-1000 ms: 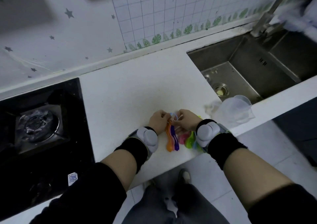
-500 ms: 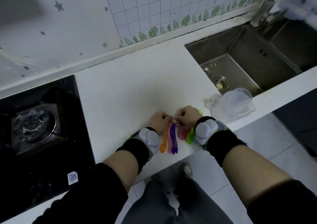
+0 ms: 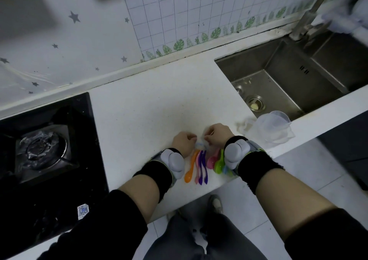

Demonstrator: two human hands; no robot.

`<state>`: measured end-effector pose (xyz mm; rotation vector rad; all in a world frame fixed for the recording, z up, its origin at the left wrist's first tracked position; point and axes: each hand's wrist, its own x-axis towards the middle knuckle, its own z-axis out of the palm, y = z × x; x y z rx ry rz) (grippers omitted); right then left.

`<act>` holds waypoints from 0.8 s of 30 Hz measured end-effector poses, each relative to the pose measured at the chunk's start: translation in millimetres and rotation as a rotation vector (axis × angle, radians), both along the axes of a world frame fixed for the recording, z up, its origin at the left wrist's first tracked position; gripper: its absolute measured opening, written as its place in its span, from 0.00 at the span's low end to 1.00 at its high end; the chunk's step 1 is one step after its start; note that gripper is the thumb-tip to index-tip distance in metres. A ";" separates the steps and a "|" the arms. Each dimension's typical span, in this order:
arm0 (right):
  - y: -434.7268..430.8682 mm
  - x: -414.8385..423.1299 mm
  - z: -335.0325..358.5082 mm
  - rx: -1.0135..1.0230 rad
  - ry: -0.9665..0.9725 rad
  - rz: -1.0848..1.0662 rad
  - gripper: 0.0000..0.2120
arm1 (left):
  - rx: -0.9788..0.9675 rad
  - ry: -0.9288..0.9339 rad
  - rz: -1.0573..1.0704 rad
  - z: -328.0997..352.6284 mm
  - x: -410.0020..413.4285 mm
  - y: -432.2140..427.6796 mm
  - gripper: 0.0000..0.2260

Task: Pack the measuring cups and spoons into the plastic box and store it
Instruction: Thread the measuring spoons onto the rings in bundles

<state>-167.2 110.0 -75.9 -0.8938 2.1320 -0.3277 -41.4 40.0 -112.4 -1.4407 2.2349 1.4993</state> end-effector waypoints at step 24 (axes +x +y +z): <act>-74.4 -13.7 200.8 -0.408 0.125 0.079 0.07 | -0.338 0.257 0.142 214.2 -13.2 -90.9 0.09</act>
